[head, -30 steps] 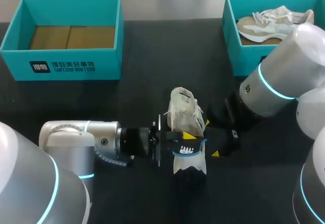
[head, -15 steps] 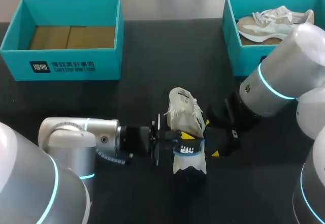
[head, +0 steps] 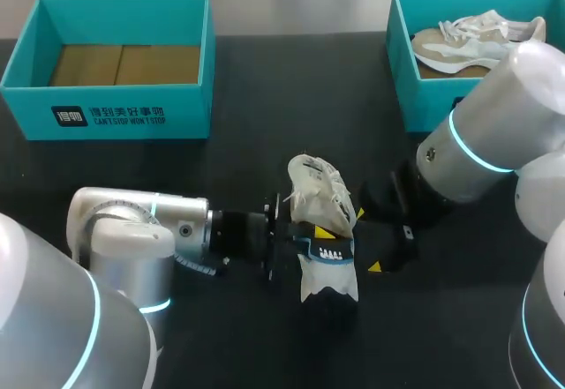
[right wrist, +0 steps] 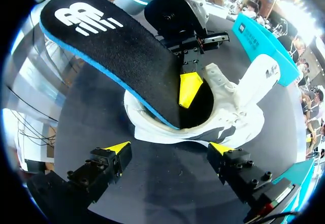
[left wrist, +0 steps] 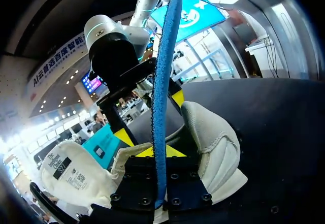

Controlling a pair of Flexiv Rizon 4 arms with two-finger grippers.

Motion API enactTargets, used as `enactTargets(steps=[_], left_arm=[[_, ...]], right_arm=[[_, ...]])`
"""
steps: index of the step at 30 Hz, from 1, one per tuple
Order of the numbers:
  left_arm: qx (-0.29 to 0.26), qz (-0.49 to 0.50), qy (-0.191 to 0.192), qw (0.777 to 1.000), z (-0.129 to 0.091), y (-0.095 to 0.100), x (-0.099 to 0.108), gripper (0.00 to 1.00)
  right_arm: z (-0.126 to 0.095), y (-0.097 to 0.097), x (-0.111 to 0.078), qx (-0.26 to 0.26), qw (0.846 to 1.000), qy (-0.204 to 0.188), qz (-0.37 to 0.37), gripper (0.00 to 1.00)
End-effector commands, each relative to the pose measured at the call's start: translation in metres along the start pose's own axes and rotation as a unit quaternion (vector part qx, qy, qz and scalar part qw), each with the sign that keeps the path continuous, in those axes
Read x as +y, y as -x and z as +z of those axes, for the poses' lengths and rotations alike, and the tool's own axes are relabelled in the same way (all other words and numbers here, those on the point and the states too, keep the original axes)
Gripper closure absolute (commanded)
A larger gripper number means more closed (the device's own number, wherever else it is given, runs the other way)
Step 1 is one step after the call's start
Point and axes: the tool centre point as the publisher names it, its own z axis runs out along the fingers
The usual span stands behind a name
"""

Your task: Take the shoe out of the shoebox, open the shoe tongue, remove and reinsert the insole, then place the shoe into the shoebox

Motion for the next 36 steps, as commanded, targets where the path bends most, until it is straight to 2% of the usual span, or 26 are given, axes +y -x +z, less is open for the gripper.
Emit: enactTargets(steps=[1, 2, 5, 12, 20, 24, 27, 36], left_arm=[[0.009, -0.005, 0.022, 1.0, 0.01, 0.0, 0.006, 1.0], [0.012, -0.003, 0.032, 0.999, 0.01, 0.0, 0.007, 1.0], [0.009, -0.01, 0.028, 1.0, 0.011, 0.0, 0.008, 1.0], [-0.005, -0.023, -0.004, 1.0, 0.008, 0.0, -0.004, 1.0], [-0.005, -0.024, -0.016, 1.0, 0.007, -0.002, -0.012, 1.0], [-0.004, -0.024, -0.02, 0.999, 0.006, -0.002, -0.019, 0.89], [-0.002, -0.027, -0.02, 0.999, 0.006, -0.002, -0.021, 0.84], [0.0, -0.026, -0.025, 0.999, 0.008, -0.002, -0.031, 0.78]], right_arm=[[0.001, -0.001, 0.0, -0.002, 1.0, 0.0, 0.0, 0.0], [0.001, -0.001, 0.0, -0.002, 1.0, 0.0, 0.0, 0.0], [0.001, -0.001, 0.0, -0.002, 1.0, 0.0, 0.0, 0.0], [0.001, -0.001, 0.0, -0.002, 1.0, 0.0, 0.0, 0.0], [0.001, -0.001, 0.0, -0.002, 1.0, 0.0, 0.0, 0.0], [0.001, -0.001, 0.0, -0.002, 1.0, 0.0, 0.0, 0.0], [0.001, -0.001, 0.0, -0.002, 1.0, 0.0, 0.0, 0.0], [0.001, -0.001, 0.0, -0.002, 1.0, 0.0, 0.0, 0.0]])
